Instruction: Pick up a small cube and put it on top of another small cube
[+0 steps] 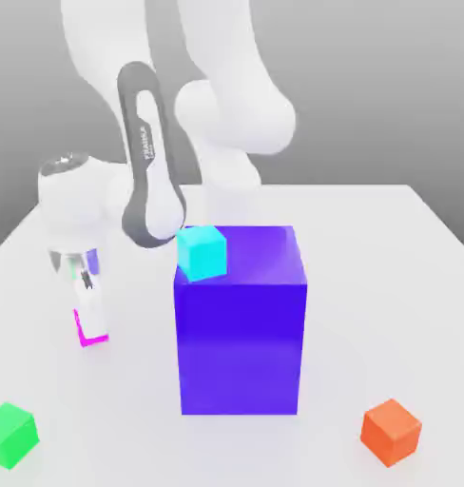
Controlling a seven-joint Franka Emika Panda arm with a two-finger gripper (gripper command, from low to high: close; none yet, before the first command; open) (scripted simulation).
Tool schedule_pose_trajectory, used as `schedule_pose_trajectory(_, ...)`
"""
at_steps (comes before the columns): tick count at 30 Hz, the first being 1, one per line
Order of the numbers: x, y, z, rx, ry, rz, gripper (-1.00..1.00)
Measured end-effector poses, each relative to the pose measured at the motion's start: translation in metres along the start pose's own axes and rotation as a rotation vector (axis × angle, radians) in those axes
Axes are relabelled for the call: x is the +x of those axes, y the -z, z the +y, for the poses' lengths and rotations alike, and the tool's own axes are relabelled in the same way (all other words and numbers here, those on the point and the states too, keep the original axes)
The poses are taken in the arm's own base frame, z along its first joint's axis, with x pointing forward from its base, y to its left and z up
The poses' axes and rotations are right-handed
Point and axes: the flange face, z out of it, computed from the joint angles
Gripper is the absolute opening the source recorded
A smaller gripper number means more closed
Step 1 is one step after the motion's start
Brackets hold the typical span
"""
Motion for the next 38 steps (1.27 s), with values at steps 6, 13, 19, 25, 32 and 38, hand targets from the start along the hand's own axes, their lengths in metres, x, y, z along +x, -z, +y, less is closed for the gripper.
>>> schedule_pose_trajectory(6,0.001,0.025,0.000,-0.003,-0.002,0.000,-1.00)
schedule_pose_trajectory(13,-0.004,0.050,-0.015,0.007,0.016,-0.025,-1.00)
schedule_pose_trajectory(19,-0.006,0.066,-0.091,0.014,0.040,-0.044,-1.00)
schedule_pose_trajectory(25,-0.015,0.084,-0.166,0.011,0.054,-0.042,-1.00)
schedule_pose_trajectory(32,-0.036,0.072,-0.228,0.006,0.078,-0.023,-1.00)
schedule_pose_trajectory(38,-0.037,0.045,-0.229,0.005,0.078,-0.021,1.00)
